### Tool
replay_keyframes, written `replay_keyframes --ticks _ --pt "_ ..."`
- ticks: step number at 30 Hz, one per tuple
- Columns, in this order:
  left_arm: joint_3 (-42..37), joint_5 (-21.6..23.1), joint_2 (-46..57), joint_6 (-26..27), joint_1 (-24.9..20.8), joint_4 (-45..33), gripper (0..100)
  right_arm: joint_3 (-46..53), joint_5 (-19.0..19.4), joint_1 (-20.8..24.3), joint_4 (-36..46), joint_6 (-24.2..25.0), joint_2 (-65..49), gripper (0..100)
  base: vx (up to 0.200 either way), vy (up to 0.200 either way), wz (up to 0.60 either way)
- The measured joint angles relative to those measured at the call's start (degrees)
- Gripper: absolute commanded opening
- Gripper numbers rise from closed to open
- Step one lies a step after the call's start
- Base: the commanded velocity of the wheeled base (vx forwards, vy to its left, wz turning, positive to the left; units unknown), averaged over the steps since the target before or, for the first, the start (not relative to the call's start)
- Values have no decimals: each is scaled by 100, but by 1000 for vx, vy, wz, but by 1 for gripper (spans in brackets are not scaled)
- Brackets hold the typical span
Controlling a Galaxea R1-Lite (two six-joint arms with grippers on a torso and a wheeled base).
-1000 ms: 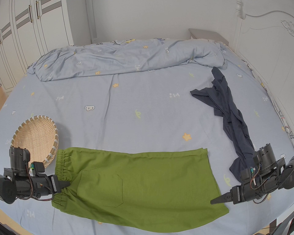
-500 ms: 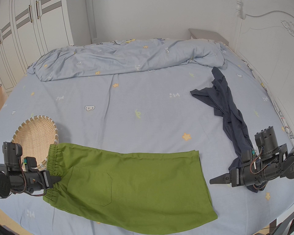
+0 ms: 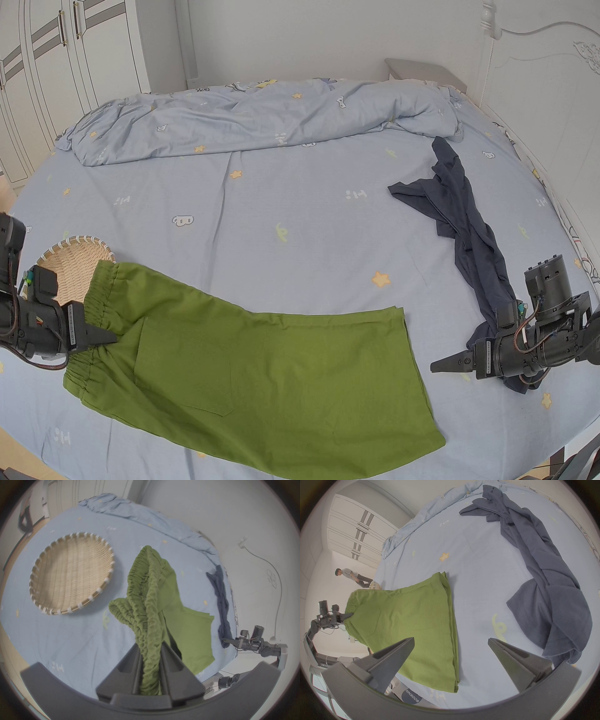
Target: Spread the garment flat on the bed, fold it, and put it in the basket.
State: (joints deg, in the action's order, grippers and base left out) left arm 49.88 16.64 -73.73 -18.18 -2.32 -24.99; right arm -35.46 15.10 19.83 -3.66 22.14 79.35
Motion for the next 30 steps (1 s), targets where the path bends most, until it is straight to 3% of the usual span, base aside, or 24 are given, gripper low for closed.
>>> replay_keyframes --ticks 8,16,22,30 --pt "636 -1044 154 -750 -2069 -178 0 38 -2 -22 5 0 -30 100 0 0 0" --pt "1390 -1827 -397 -1677 -3607 -213 0 77 -9 -79 0 0 -38 100 0 0 0" --pt "1809 -2462 -1058 -2348 -4434 -172 0 90 -9 -154 -1 -5 -41 100 0 0 0" --pt "2216 -2564 -1875 -2789 -4927 463 0 112 -9 -190 -6 -11 -41 100 0 0 0"
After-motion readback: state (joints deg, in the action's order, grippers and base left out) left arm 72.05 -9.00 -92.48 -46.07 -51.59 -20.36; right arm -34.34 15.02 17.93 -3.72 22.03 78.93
